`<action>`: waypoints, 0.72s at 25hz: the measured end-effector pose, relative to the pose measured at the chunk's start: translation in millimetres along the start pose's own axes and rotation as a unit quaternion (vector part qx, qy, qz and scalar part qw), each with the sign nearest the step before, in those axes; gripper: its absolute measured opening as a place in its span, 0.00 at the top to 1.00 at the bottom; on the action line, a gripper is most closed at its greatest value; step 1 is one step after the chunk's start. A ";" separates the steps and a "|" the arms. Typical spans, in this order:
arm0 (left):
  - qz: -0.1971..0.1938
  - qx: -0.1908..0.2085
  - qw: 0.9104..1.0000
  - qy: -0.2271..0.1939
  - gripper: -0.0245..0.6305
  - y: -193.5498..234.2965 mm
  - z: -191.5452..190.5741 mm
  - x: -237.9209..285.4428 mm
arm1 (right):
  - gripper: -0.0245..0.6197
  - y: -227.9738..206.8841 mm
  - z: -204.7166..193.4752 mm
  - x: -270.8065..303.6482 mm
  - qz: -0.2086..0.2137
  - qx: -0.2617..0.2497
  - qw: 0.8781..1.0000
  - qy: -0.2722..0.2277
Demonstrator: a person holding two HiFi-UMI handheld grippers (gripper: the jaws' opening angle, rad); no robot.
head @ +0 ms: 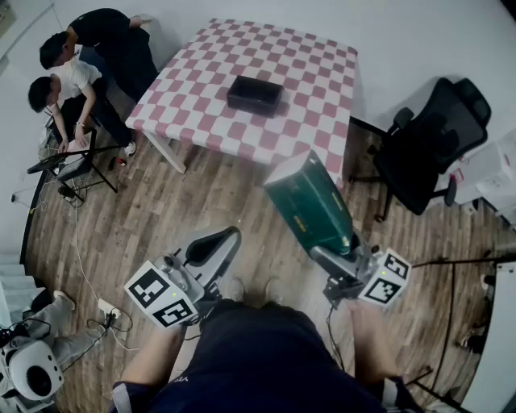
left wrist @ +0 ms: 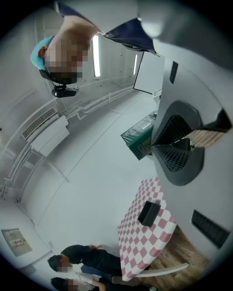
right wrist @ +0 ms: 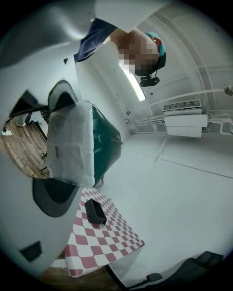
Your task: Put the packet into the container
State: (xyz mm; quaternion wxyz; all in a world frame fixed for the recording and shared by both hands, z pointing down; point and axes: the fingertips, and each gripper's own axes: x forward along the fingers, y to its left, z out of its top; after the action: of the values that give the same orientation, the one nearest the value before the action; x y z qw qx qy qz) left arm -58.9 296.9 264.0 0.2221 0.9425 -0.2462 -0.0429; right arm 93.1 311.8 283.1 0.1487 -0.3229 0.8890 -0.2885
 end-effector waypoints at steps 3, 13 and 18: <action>0.004 -0.001 1.000 -0.002 0.91 -0.9 -3.2 3.2 | 0.31 -3.3 1.5 -2.6 0.001 0.000 1.000 0.002; 0.024 -0.012 1.000 -0.001 0.91 -19.8 -29.0 22.5 | 0.31 -33.9 -12.0 -43.1 -0.034 -0.011 0.998 0.047; 0.036 -0.007 0.999 -0.003 0.91 -35.3 -36.7 34.8 | 0.31 -48.3 -8.9 -71.2 -0.039 -0.010 0.998 0.052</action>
State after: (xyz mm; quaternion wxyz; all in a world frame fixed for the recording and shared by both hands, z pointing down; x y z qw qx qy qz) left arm -5.8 322.2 282.4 0.2299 0.9312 -0.2801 -0.0394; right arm 165.9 332.3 325.1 0.0873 -0.3437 0.8850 -0.3018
